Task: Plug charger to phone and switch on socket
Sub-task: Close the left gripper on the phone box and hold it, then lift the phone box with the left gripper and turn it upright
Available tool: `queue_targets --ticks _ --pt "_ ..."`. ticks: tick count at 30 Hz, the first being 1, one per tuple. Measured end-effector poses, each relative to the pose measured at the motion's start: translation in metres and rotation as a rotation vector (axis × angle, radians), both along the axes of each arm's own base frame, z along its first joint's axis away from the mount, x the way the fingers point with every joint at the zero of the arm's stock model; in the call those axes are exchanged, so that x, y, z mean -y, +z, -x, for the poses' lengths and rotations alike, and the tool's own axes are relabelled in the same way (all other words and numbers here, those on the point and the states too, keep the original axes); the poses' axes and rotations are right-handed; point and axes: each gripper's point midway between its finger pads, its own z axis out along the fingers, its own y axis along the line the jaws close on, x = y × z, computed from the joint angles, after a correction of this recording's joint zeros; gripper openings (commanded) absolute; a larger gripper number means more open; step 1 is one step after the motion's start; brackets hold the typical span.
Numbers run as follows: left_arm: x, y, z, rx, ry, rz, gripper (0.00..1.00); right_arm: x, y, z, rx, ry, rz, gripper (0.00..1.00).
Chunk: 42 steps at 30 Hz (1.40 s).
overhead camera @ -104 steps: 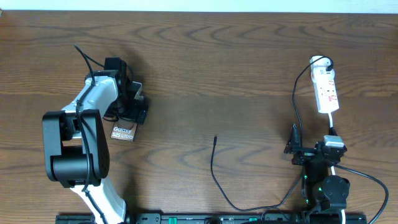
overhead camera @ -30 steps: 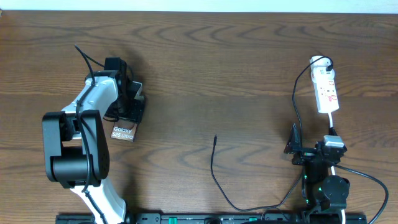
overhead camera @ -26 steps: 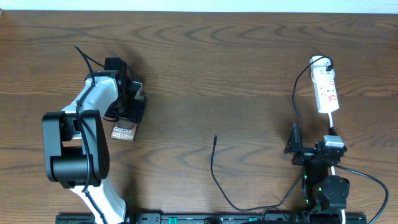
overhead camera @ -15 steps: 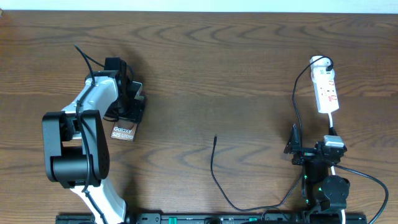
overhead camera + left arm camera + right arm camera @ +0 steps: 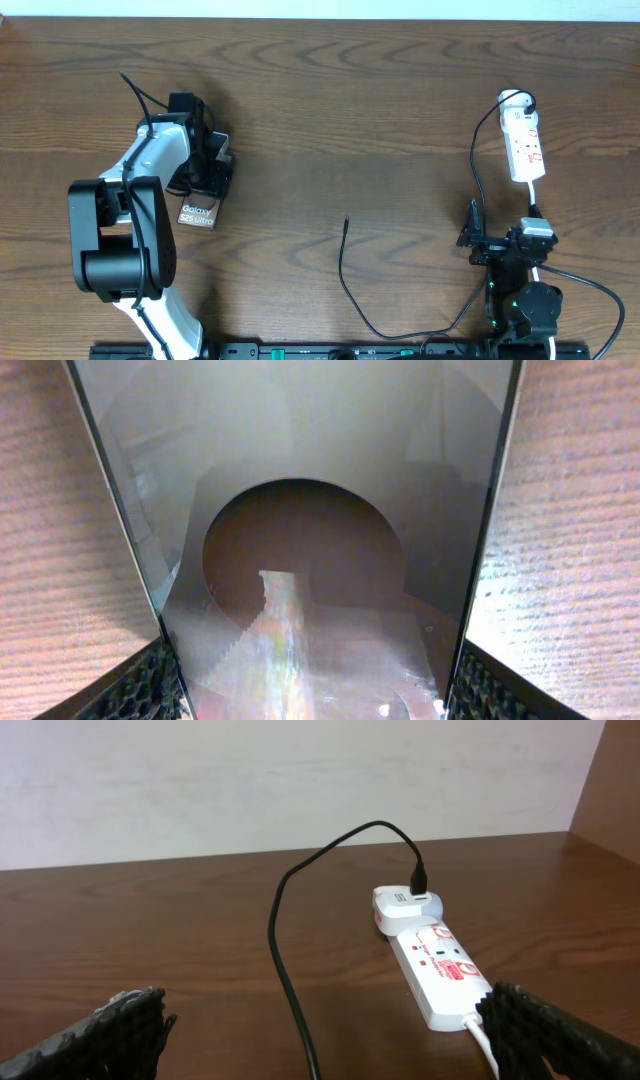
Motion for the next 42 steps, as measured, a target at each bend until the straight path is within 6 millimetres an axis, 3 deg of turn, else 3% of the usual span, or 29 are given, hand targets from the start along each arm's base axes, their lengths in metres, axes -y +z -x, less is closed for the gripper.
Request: queue_targets --ticks 10,21,42 --pt "0.0 0.005 -0.001 0.014 0.0 -0.001 0.07 0.0 0.0 0.0 0.0 0.0 0.0 0.99" --pt "0.0 0.04 -0.011 0.12 0.003 -0.005 0.07 0.0 0.0 0.0 0.0 0.0 0.0 0.99" --pt "0.015 0.04 0.0 0.073 0.059 0.084 0.07 0.0 0.0 0.0 0.0 0.0 0.0 0.99"
